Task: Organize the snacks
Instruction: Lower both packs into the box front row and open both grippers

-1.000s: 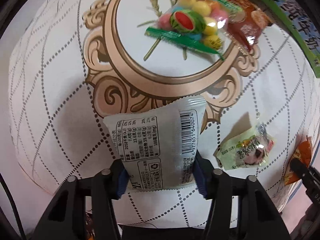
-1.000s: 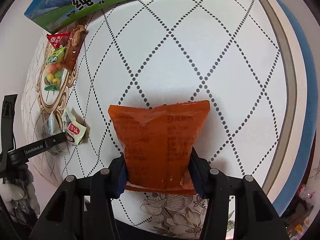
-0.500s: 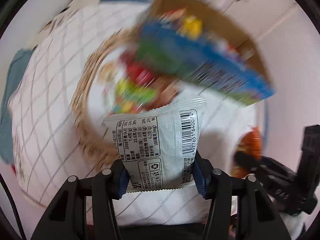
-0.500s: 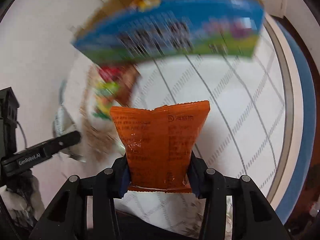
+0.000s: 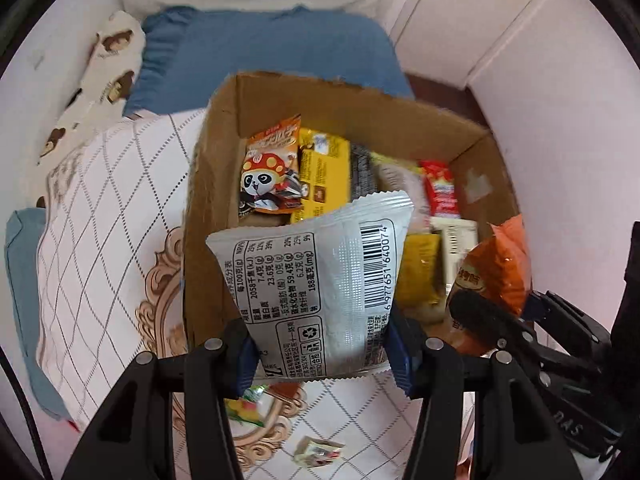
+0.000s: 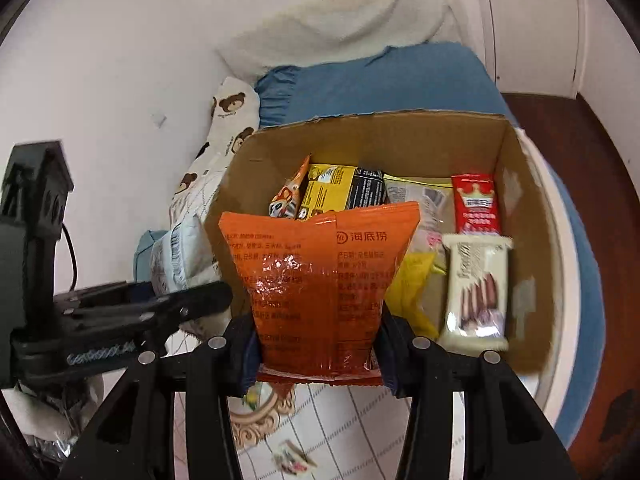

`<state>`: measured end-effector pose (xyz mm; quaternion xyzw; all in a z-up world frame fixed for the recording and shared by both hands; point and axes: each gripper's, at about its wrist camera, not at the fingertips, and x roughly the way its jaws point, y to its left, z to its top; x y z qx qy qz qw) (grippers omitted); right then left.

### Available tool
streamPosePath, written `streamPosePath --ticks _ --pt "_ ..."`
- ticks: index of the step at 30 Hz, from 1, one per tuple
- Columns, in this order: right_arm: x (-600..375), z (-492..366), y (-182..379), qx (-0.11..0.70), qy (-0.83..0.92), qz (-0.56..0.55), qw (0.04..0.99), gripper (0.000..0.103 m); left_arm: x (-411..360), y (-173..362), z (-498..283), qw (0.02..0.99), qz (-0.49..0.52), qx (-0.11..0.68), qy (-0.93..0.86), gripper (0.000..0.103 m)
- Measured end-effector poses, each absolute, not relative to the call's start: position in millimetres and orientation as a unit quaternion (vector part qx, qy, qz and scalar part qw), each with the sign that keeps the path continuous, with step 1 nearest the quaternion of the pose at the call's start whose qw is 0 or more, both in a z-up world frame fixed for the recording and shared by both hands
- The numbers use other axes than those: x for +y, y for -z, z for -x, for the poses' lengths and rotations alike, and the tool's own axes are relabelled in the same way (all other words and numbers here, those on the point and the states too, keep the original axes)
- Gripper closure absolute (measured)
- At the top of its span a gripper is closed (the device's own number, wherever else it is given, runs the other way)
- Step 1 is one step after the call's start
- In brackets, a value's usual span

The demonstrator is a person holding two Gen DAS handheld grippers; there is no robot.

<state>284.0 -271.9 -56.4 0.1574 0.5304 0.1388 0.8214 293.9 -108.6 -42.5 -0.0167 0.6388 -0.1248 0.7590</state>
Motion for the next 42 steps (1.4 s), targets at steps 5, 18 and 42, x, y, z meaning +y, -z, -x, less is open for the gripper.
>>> streamPosePath --ticks 5,18,42 --pt "-260 -312 82 0.562 -0.148 -0.172 0.795 0.053 -100 72 -321 0.731 0.007 0.674 0.111 0.052" --pt "-254 -330 134 0.626 -0.137 -0.179 0.747 0.004 -97 103 -326 0.705 0.011 0.702 0.098 0.018" --pt "-295 -283 88 0.594 -0.028 -0.087 0.800 0.004 -103 59 -276 0.784 -0.003 0.616 0.080 0.013"
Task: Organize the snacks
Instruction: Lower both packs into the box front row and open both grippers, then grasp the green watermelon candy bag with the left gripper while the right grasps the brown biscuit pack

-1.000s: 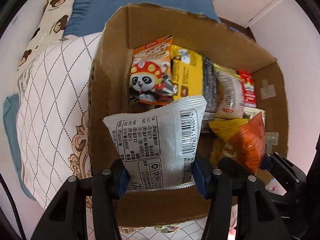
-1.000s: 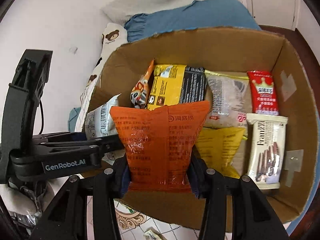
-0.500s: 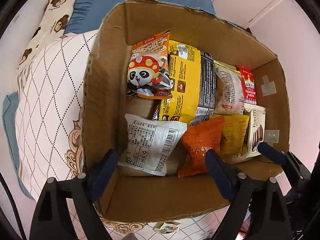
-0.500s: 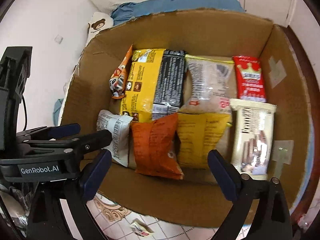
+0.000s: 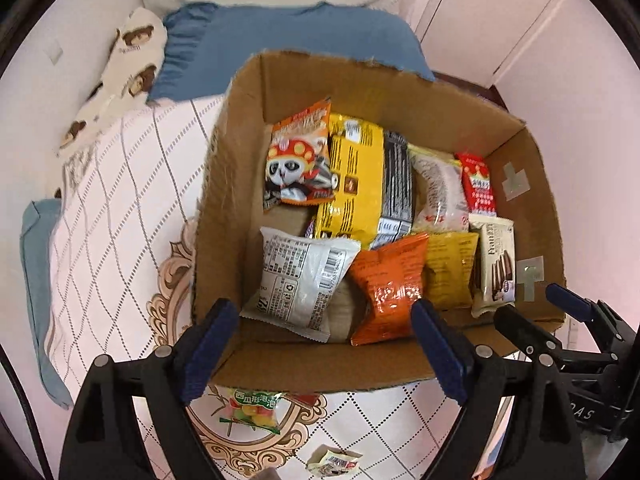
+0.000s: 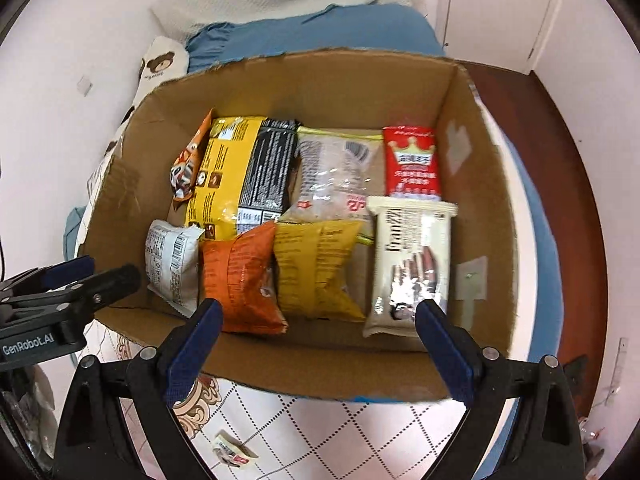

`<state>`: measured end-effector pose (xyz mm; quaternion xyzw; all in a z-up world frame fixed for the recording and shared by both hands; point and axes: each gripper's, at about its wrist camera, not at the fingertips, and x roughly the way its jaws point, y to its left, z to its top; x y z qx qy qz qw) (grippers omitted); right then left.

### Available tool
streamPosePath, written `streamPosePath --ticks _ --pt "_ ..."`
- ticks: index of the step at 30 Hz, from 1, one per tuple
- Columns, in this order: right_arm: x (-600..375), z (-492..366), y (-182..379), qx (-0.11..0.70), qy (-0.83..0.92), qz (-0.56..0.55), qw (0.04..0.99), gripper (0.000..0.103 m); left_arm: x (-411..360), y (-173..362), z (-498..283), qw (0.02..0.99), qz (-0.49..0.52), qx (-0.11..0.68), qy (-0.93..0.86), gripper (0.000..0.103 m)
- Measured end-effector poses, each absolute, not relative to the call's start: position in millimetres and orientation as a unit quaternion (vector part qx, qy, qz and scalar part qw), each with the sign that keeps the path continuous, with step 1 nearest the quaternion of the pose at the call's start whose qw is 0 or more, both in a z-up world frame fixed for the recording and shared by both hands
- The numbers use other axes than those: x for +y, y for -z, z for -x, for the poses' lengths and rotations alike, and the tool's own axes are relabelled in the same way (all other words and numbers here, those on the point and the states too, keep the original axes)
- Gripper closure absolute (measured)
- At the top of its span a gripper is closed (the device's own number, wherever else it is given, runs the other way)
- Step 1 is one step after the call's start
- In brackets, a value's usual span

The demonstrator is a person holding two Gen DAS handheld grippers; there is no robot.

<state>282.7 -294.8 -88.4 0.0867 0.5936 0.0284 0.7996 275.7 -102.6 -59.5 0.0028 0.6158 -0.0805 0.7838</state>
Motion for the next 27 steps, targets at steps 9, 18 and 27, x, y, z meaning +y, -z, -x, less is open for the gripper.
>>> streamPosePath --ticks 9,18,27 --pt "-309 -244 52 0.544 -0.004 -0.071 0.836 0.004 -111 25 -242 0.831 -0.020 0.551 0.071 0.013" --pt "-317 -197 12 0.497 0.003 -0.069 0.865 0.004 -115 -10 -194 0.863 -0.021 0.499 0.079 0.013" --pt "-320 -149 -24 0.462 -0.008 -0.091 0.882 0.004 -115 -33 -153 0.874 -0.012 0.477 0.091 0.013"
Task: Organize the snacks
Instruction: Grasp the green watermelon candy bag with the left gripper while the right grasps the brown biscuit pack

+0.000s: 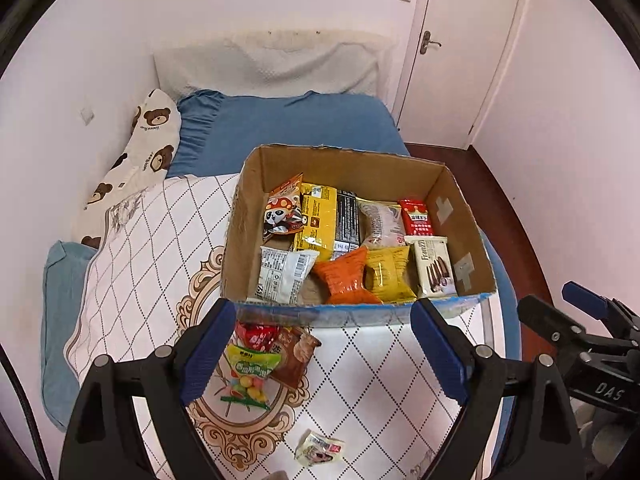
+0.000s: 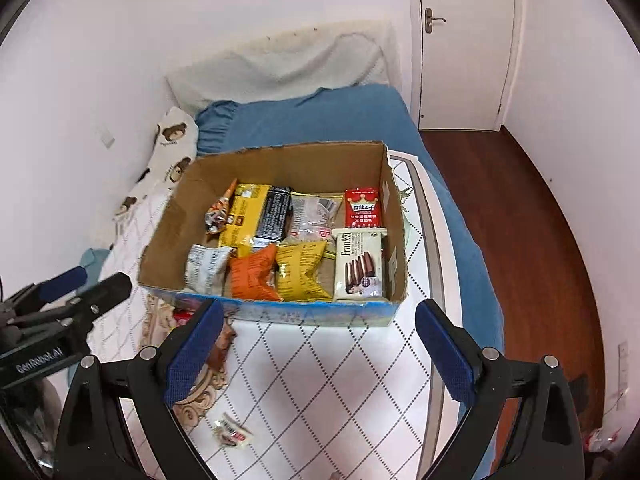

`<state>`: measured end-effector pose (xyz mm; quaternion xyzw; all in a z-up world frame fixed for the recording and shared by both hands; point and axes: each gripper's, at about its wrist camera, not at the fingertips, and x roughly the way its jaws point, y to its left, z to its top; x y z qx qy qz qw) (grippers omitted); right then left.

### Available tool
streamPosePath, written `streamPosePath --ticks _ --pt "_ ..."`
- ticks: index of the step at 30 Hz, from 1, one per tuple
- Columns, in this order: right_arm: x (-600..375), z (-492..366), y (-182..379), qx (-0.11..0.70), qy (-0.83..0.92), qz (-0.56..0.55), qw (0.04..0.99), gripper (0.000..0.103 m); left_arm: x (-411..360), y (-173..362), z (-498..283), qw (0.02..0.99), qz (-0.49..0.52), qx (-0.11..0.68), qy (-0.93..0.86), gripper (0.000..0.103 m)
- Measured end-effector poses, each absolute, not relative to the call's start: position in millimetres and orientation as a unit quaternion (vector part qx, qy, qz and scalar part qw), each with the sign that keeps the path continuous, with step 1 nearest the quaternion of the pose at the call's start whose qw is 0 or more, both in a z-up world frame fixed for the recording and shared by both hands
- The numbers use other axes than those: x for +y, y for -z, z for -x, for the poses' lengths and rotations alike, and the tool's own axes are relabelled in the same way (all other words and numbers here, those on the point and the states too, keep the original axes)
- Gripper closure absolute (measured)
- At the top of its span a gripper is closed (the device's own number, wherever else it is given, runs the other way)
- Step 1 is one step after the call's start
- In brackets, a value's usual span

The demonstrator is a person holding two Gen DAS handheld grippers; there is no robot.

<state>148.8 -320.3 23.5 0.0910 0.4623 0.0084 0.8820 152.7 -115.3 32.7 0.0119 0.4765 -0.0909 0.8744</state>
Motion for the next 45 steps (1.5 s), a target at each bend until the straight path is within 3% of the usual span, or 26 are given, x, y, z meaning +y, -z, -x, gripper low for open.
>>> streamPosePath --ticks 6,12,13,14,15,17,27,33,35,37,41,45 --pt "-317 -129 -28 0.457 -0.020 -0.102 0.884 0.004 -105 -27 -138 0.872 -0.004 0.482 0.079 0.013" --pt "-292 -125 29 0.507 -0.078 -0.119 0.850 0.005 -69 14 -115 0.863 -0.023 0.504 0.022 0.013" --pt "-284 -127 47 0.525 -0.093 -0.125 0.837 0.012 -62 20 -113 0.860 -0.026 0.509 0.012 0.013" --pt "-280 -129 59 0.536 -0.104 -0.134 0.827 0.028 -49 33 -111 0.853 -0.029 0.520 -0.005 0.013" --pt "-274 -132 75 0.551 -0.114 -0.147 0.814 0.036 -39 42 -110 0.847 -0.029 0.531 -0.016 0.013" --pt "-258 -141 110 0.576 -0.131 -0.173 0.788 0.041 -20 57 -111 0.838 -0.029 0.544 -0.037 0.013" --pt "-189 -206 192 0.585 -0.083 -0.239 0.770 0.041 43 119 -121 0.804 -0.038 0.586 -0.094 0.013" --pt "-145 -231 220 0.592 -0.028 -0.186 0.784 0.039 46 154 -135 0.787 -0.054 0.610 -0.071 0.013" --pt "-128 -235 221 0.593 -0.028 -0.163 0.788 0.032 45 163 -141 0.782 -0.054 0.618 -0.061 0.014" --pt "-109 -239 225 0.597 -0.016 -0.117 0.793 0.031 45 169 -145 0.779 -0.051 0.623 -0.052 0.014" --pt "-92 -233 227 0.598 -0.034 -0.036 0.800 0.040 41 173 -146 0.772 -0.037 0.634 -0.026 0.014" --pt "-110 -213 222 0.611 -0.056 -0.005 0.789 0.040 27 176 -147 0.762 -0.016 0.647 0.022 0.014"
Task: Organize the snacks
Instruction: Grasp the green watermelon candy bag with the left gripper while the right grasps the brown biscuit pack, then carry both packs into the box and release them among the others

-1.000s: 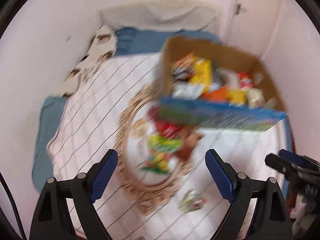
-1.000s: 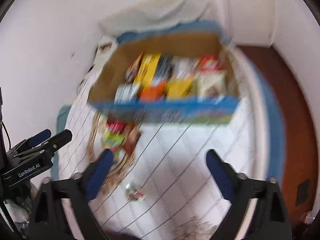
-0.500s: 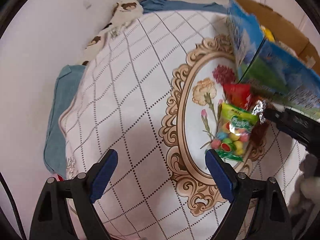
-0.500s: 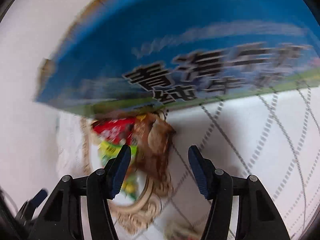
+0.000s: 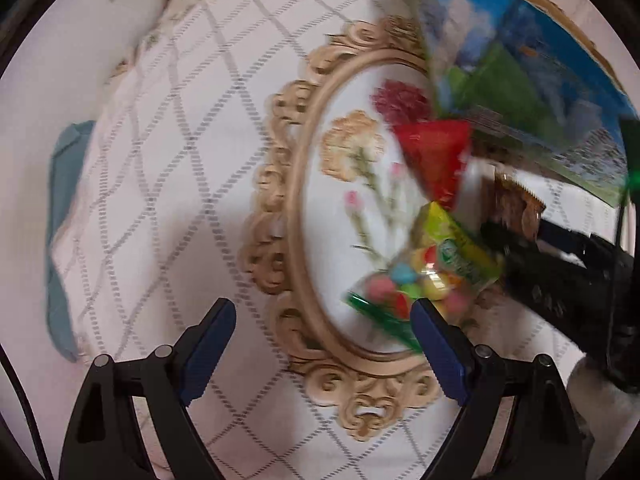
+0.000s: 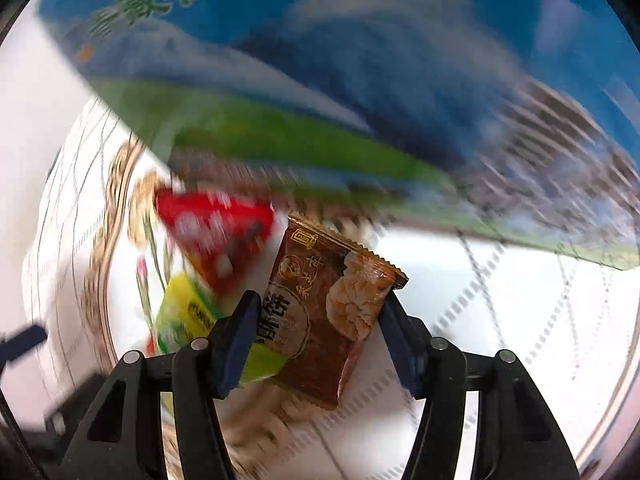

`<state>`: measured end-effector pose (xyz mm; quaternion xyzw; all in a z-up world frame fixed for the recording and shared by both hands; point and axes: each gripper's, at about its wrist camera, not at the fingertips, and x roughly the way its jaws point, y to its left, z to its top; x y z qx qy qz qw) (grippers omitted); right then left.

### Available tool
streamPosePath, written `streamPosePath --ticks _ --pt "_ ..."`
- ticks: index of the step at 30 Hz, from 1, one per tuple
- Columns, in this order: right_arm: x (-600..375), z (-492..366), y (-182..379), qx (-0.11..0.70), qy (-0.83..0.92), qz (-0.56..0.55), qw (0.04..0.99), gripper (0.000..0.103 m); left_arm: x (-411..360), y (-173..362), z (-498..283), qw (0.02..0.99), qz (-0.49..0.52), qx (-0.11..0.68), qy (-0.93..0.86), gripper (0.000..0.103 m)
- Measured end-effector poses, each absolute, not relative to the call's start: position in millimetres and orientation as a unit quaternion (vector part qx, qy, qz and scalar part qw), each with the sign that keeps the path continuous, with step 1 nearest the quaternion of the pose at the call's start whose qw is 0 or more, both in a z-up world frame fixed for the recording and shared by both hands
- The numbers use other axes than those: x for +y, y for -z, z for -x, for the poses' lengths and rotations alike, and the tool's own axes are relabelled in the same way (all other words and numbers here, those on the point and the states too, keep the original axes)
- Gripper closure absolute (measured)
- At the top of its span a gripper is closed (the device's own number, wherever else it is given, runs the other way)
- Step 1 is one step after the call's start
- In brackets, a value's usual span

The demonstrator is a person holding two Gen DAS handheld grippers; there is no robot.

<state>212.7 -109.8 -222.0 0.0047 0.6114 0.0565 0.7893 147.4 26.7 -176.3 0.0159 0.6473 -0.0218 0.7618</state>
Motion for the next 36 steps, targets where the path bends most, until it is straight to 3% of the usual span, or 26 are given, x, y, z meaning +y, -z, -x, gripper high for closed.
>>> streamPosePath --ticks 5,10,12,13,14,16,23,26,31,34,36 --pt "-149 -187 216 0.642 -0.071 -0.004 0.764 0.040 -8 183 -153 0.744 -0.043 0.661 0.087 0.014" --pt "-181 -171 212 0.652 -0.052 -0.008 0.757 0.040 -53 199 -154 0.720 -0.143 0.662 0.149 0.014" --pt "-190 -164 212 0.654 -0.046 -0.014 0.755 0.040 -61 202 -154 0.726 -0.166 0.650 0.153 0.019" --pt "-192 -161 212 0.656 -0.045 -0.014 0.753 0.040 -63 205 -155 0.723 -0.167 0.653 0.153 0.031" --pt "-191 -161 214 0.656 -0.043 -0.016 0.753 0.040 -63 207 -158 0.718 -0.158 0.660 0.154 0.041" --pt "-193 -159 216 0.659 -0.041 -0.014 0.751 0.040 -55 208 -162 0.719 -0.122 0.672 0.129 0.044" --pt "-215 -164 220 0.650 -0.017 -0.083 0.755 0.028 5 214 -157 0.704 0.089 0.701 0.072 0.044" --pt "-223 -160 223 0.649 -0.008 -0.107 0.753 0.027 -3 220 -156 0.694 0.080 0.711 0.083 0.037" --pt "-205 -161 234 0.647 0.011 -0.087 0.758 0.027 -34 224 -156 0.698 0.010 0.711 0.082 0.037" --pt "-189 -155 244 0.635 0.020 -0.052 0.770 0.039 -50 215 -150 0.718 -0.003 0.693 0.065 0.053" --pt "-178 -153 247 0.627 0.017 -0.047 0.777 0.043 -49 210 -147 0.720 0.015 0.691 0.065 0.055"
